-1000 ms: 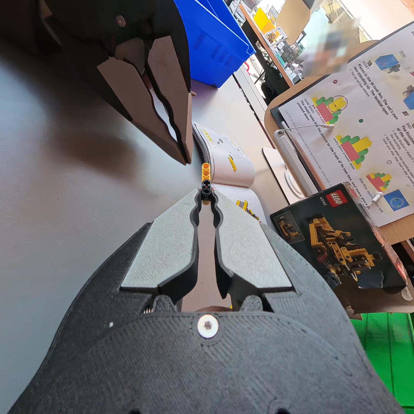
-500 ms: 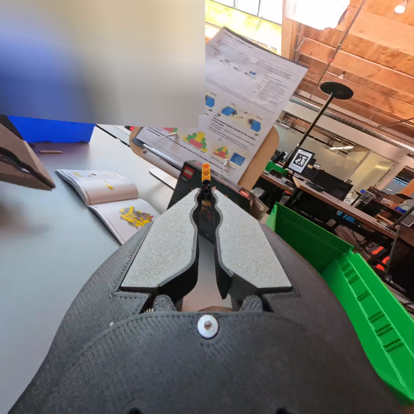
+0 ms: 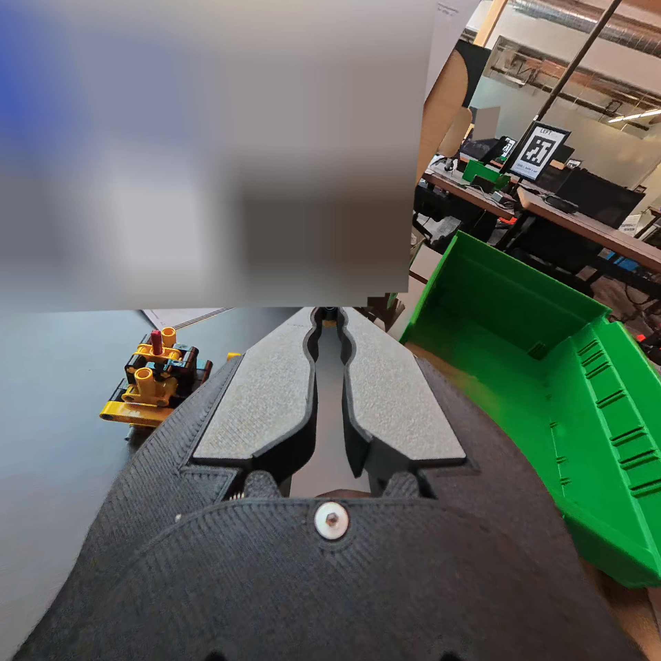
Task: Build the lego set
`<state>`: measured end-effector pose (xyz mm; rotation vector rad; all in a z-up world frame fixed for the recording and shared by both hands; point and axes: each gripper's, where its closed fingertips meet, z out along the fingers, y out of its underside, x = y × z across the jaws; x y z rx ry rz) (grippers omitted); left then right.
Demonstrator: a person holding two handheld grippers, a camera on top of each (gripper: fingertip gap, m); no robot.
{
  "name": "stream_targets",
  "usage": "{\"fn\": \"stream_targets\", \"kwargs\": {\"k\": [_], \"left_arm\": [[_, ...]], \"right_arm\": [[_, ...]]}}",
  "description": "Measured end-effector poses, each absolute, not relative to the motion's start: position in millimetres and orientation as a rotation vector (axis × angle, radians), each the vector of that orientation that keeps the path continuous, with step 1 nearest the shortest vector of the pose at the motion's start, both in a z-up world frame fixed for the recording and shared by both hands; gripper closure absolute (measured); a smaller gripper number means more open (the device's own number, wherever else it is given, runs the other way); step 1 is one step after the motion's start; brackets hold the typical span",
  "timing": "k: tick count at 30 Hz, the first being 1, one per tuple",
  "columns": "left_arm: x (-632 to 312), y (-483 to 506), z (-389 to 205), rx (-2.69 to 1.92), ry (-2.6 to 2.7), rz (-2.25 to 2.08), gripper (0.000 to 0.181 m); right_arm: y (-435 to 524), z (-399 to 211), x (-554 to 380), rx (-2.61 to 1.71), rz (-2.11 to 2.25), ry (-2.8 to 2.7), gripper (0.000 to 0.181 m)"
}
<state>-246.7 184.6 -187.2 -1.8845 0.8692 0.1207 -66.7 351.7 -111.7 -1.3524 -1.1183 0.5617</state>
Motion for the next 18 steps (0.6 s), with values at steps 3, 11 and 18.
{"fn": "stream_targets", "kwargs": {"k": [3,11,18], "left_arm": [[-245,184,-189,-1.897,0.884,0.087,0.181],[-257,191,-187,-1.942,0.771,0.066,0.181],[-272,193,-193,-2.043,0.657,0.078,0.181]], "right_arm": [[353,-117,-69,-1.354,0.515,-1.147,0.177],[358,-123,-66,-1.38,0.518,-1.143,0.177],[348,-125,-73,-1.312,0.466,-1.21,0.177]]}}
